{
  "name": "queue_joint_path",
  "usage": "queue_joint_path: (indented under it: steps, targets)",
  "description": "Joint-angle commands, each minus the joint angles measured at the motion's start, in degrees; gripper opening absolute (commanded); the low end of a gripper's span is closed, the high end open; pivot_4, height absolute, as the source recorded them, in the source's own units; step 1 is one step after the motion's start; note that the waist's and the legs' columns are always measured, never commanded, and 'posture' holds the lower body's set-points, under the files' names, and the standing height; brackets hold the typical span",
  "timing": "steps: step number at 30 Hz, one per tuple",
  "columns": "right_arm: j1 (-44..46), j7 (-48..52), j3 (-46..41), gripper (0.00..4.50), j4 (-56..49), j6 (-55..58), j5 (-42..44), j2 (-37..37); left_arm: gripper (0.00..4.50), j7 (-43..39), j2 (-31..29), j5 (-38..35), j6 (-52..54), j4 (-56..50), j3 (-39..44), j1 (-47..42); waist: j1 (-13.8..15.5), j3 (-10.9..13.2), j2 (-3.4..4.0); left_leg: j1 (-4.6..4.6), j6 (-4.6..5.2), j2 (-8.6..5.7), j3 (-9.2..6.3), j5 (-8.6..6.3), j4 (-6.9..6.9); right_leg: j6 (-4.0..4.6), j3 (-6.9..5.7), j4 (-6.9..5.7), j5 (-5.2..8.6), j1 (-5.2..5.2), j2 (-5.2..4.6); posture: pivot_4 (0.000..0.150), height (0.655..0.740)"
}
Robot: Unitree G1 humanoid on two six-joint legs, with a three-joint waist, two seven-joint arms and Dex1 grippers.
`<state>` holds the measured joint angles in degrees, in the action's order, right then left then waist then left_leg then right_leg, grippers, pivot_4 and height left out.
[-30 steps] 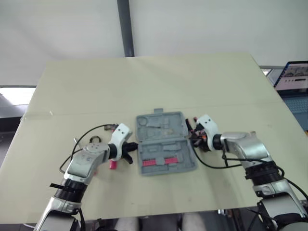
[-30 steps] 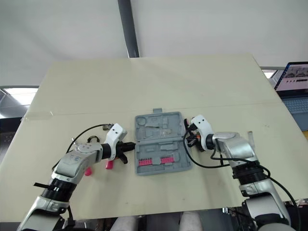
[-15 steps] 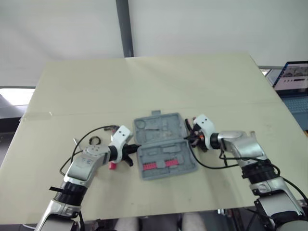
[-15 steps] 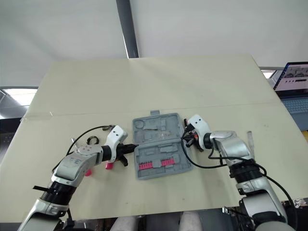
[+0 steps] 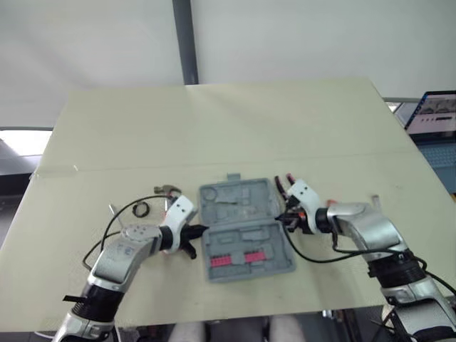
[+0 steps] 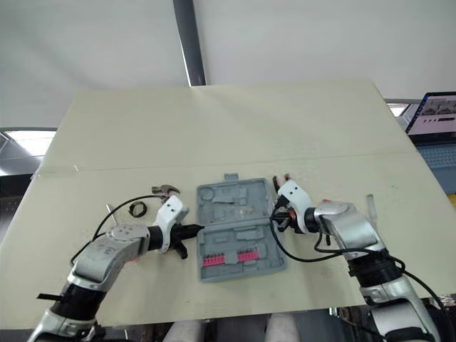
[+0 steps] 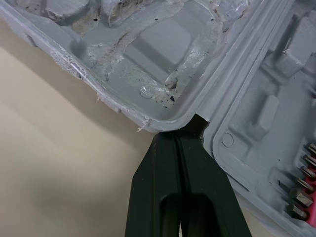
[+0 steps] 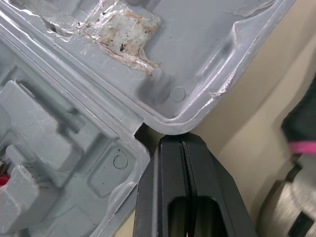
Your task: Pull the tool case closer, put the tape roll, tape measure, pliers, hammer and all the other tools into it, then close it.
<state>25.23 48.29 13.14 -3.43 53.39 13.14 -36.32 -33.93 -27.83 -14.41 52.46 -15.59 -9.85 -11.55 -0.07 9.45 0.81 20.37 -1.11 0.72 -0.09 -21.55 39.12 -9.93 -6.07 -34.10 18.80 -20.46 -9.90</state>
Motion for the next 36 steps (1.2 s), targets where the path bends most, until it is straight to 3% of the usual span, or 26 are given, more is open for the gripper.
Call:
queue_joint_path:
  steps: [1, 16, 36]
  targets:
    - [-1.6, 1.6, 0.5, 0.00, -5.1, 2.4, 2.3, -0.8, 0.06, -1.0, -0.4, -1.7, 2.5, -2.9, -1.8, 2.1, 0.0, 0.0, 0.00, 0.00, 0.00, 0.00, 0.00, 0.00, 0.00, 0.00, 0.00, 0.00, 0.00, 0.01, 0.00, 0.150, 0.7360]
    - [-9.7, -0.3, 0.1, 0.00, -19.9, 10.8, 6.1, -5.8, 0.06, -1.5, -3.7, -5.8, 8.7, -11.4, -0.9, 8.3, 0.2, 0.0, -0.01, 0.01, 0.00, 0.00, 0.00, 0.00, -0.02, 0.00, 0.01, 0.06, 0.00, 0.00, -0.02, 0.150, 0.7360]
    - [-14.6, -2.4, -0.6, 0.00, -26.2, 15.1, 10.1, -7.9, 0.06, -0.9, -5.2, -7.9, 11.4, -16.4, -2.0, 12.5, 1.0, 0.0, -0.01, 0.01, -0.01, 0.00, 0.03, -0.01, -0.01, 0.01, 0.03, 0.11, 0.00, 0.02, -0.02, 0.150, 0.7360]
